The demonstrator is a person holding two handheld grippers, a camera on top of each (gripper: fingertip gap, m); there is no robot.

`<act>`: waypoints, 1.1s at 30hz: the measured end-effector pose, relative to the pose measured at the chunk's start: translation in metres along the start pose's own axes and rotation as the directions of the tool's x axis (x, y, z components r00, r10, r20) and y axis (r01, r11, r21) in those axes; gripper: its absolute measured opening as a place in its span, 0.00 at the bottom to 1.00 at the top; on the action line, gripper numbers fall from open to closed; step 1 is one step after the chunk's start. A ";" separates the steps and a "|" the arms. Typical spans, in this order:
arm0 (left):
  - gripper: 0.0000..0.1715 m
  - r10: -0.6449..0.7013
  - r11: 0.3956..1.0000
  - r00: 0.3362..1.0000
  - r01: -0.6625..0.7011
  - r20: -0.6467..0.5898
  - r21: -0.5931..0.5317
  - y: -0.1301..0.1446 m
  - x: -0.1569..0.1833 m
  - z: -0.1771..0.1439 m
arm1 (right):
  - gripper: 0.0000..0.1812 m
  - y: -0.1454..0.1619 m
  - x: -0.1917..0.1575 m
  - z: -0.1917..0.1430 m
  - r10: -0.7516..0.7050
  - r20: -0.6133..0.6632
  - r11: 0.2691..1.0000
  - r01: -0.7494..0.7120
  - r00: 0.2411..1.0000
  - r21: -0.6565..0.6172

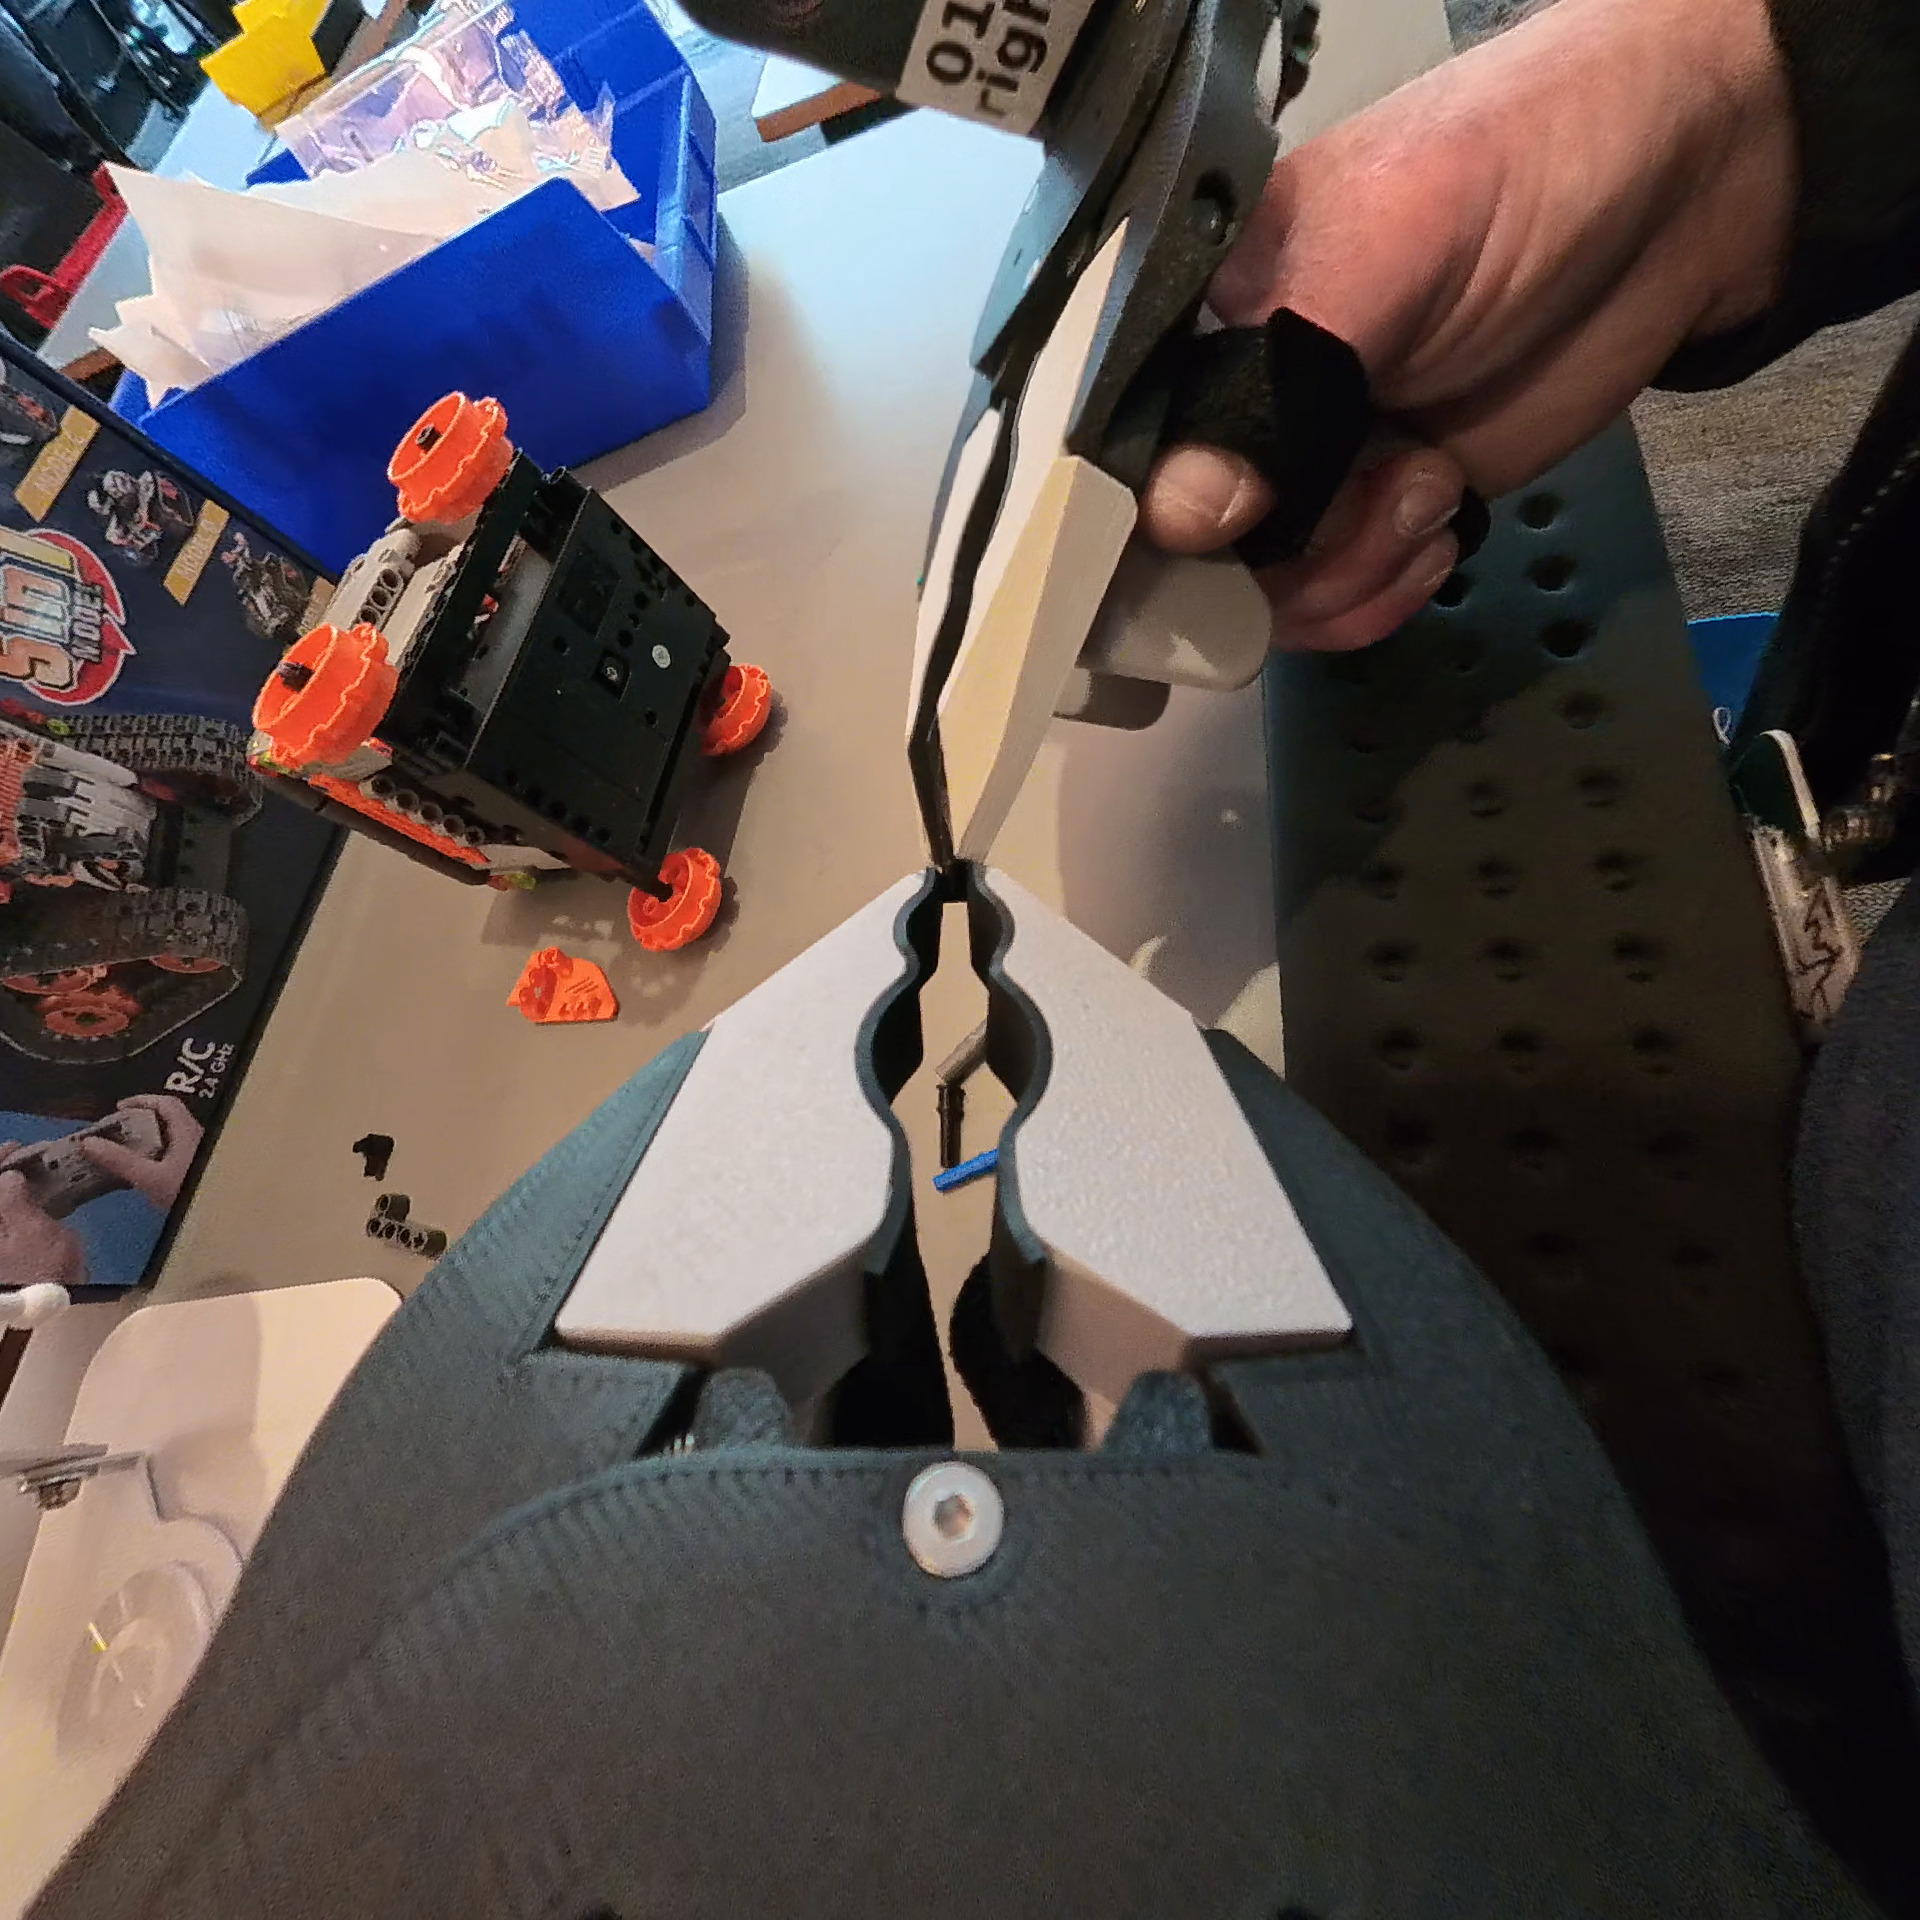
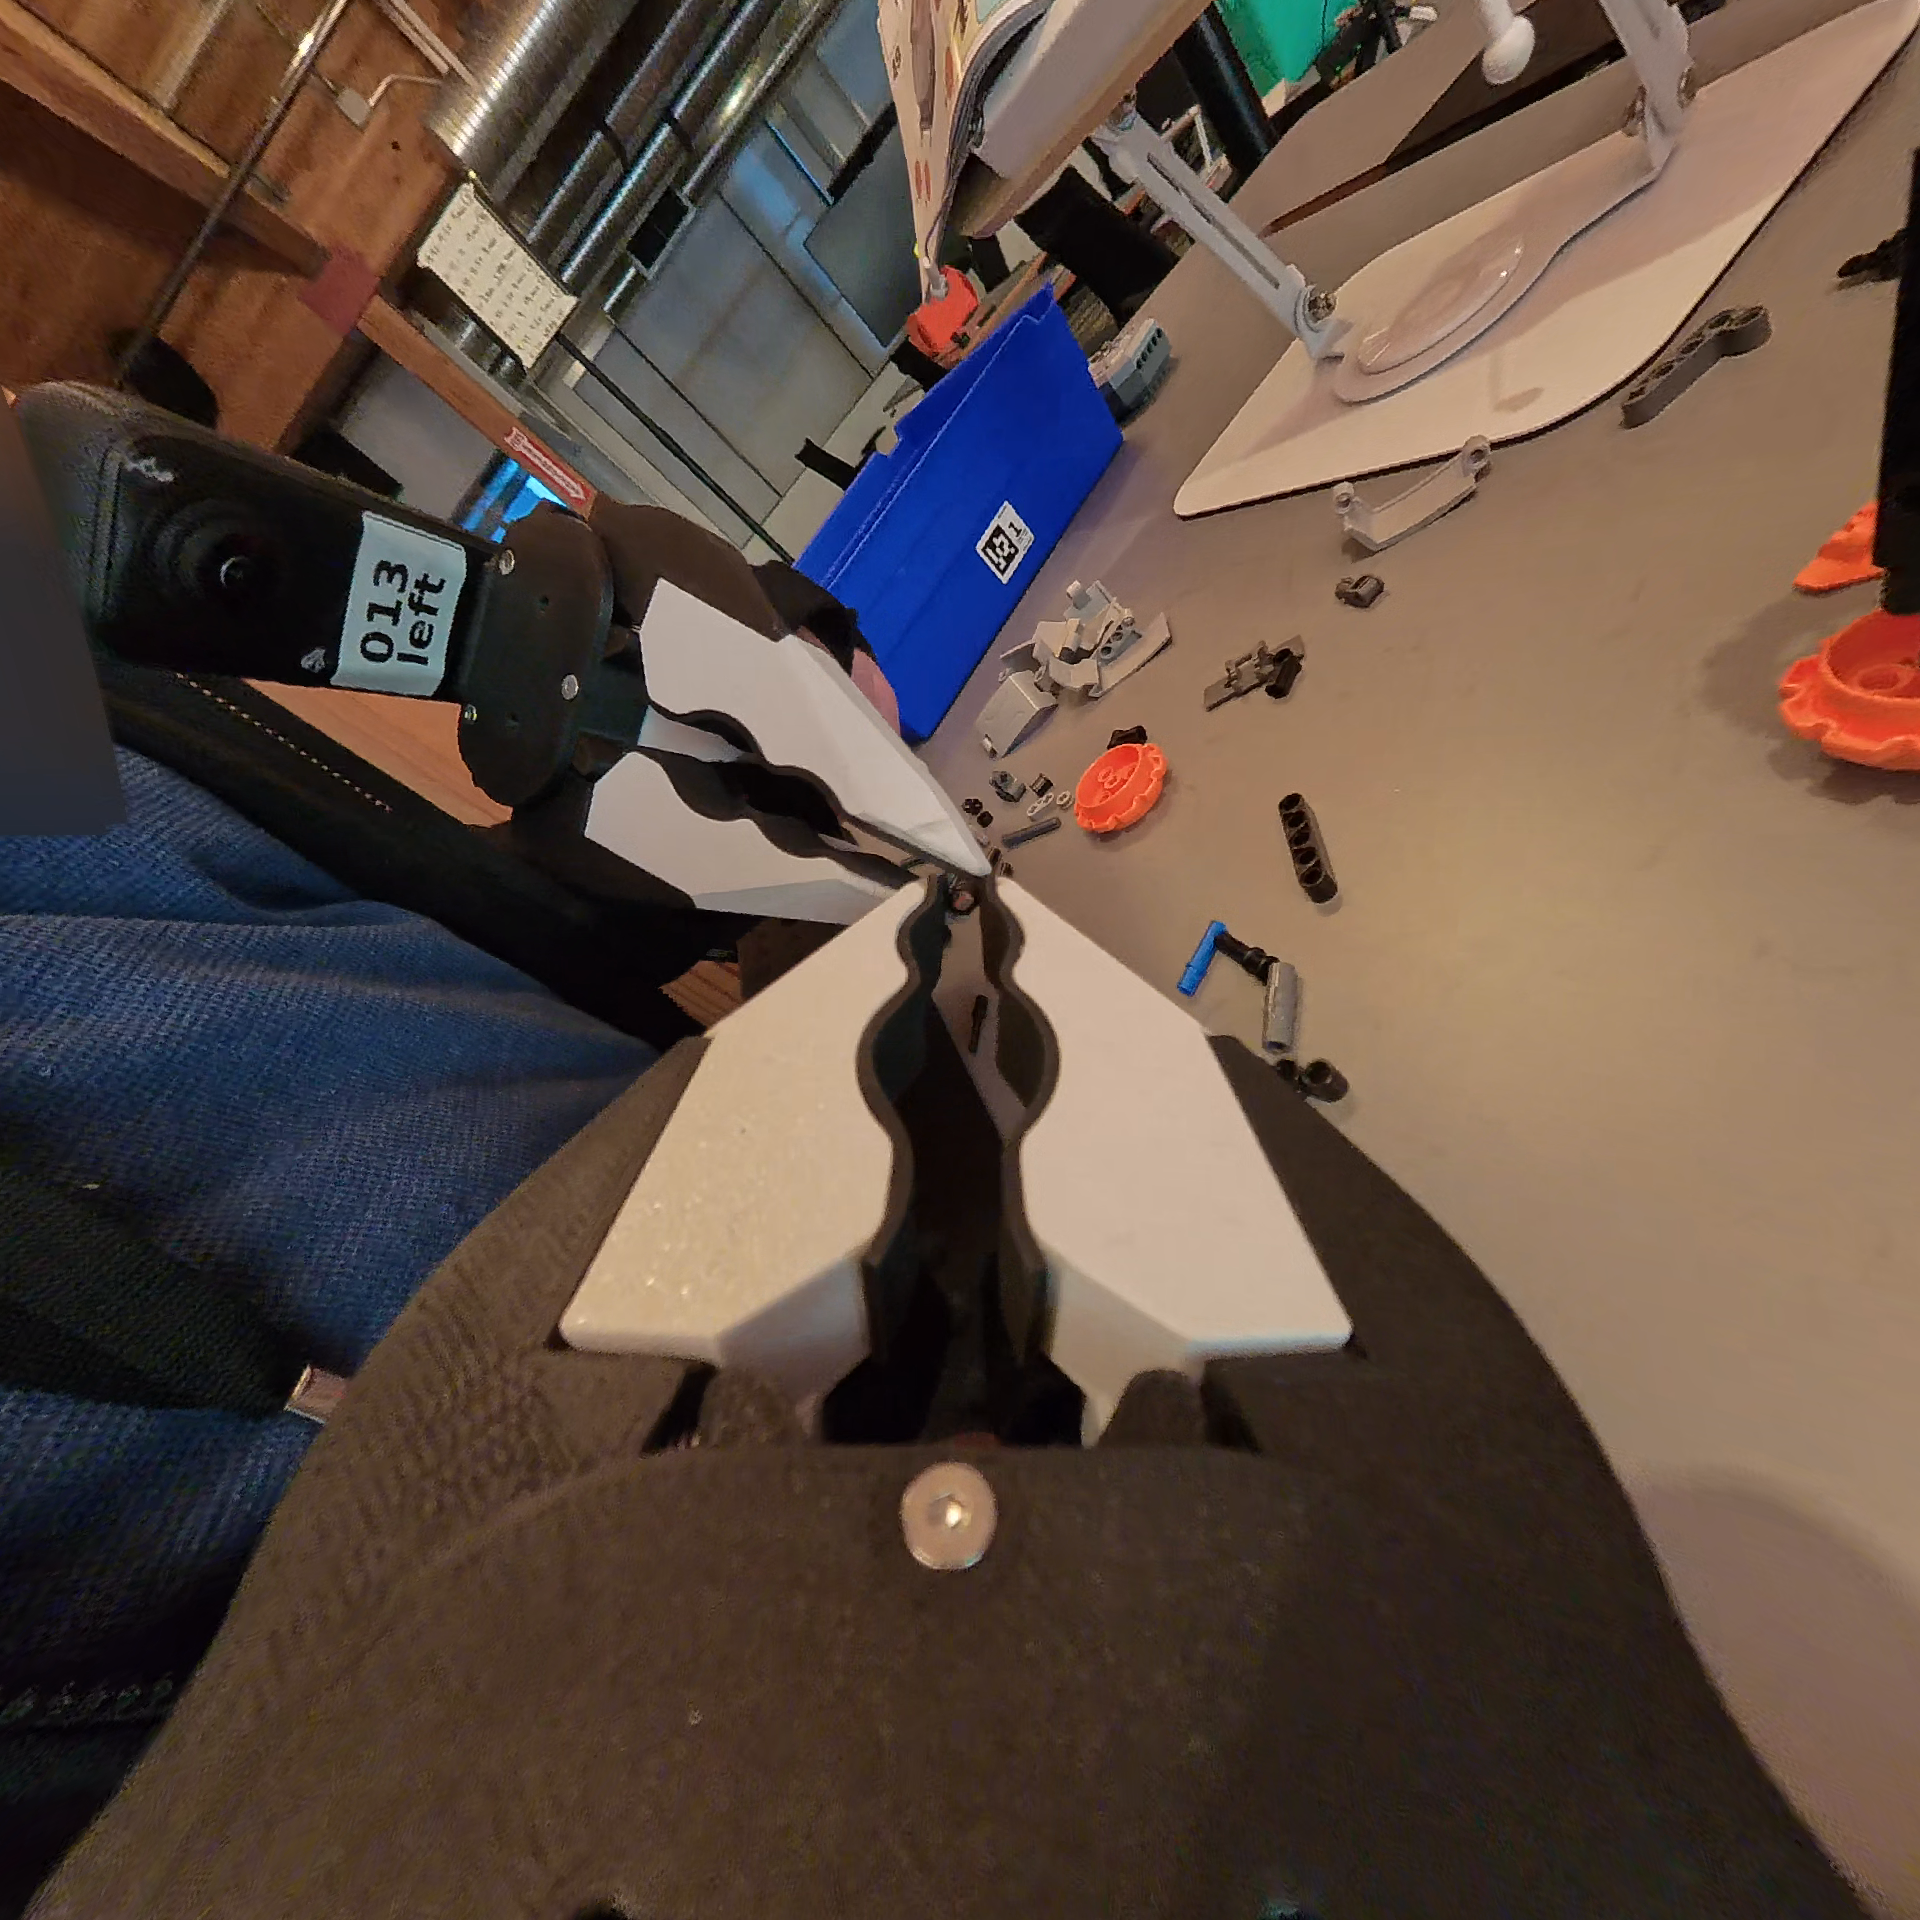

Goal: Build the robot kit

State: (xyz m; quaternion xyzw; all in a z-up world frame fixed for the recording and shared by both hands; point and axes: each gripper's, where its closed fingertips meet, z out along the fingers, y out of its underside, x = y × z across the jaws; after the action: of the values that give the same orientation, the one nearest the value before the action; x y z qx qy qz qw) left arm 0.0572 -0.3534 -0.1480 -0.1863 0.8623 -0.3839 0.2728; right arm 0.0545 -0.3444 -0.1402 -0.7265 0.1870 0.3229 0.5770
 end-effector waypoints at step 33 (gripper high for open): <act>0.04 -0.252 0.950 0.955 0.213 -0.159 -0.230 0.067 0.021 0.060 | 0.01 0.049 0.081 -0.002 -0.653 -0.179 0.657 0.433 0.735 -0.617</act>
State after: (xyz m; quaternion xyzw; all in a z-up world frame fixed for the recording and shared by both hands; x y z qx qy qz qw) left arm 0.0704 -0.3561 -0.2395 -0.2779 0.8916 -0.3360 0.1223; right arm 0.0817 -0.3516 -0.2304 -0.9277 -0.0325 0.0196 0.3714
